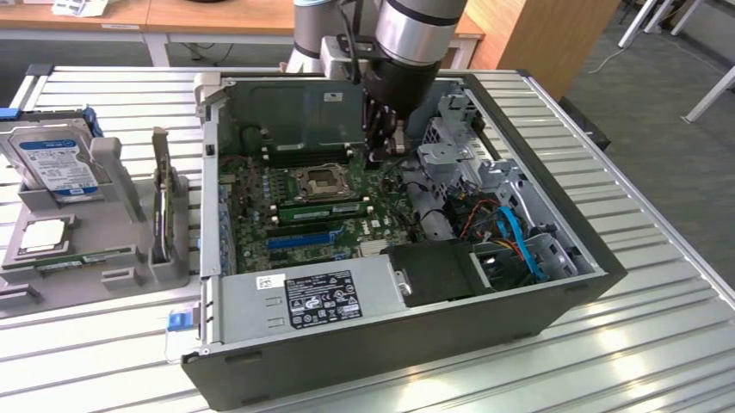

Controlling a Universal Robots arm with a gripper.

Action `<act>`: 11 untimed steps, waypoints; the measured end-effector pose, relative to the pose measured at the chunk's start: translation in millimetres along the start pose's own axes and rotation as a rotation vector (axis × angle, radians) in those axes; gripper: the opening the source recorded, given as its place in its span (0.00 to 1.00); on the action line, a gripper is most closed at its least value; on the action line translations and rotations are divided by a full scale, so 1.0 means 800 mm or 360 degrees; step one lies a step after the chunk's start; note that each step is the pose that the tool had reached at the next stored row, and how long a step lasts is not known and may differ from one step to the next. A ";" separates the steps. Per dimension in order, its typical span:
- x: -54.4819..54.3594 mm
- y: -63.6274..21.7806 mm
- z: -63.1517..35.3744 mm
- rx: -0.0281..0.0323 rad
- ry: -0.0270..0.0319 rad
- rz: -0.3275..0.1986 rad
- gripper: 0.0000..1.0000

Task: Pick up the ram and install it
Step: 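Press down the ram until it locks into place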

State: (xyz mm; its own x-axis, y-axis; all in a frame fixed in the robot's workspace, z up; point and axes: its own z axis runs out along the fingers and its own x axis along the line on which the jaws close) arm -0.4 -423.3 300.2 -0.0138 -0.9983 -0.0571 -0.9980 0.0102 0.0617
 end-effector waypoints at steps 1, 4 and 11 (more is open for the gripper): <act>0.000 0.000 0.002 0.00000 0.00000 0.0000 0.10; 0.000 0.000 0.006 0.00001 -0.00001 0.0000 0.10; 0.001 -0.001 0.016 0.00000 -0.00002 0.0000 0.10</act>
State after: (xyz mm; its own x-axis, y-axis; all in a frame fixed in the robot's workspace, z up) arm -0.3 -423.3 287.8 -0.0137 -0.9983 -0.0573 -0.9980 0.0102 0.0617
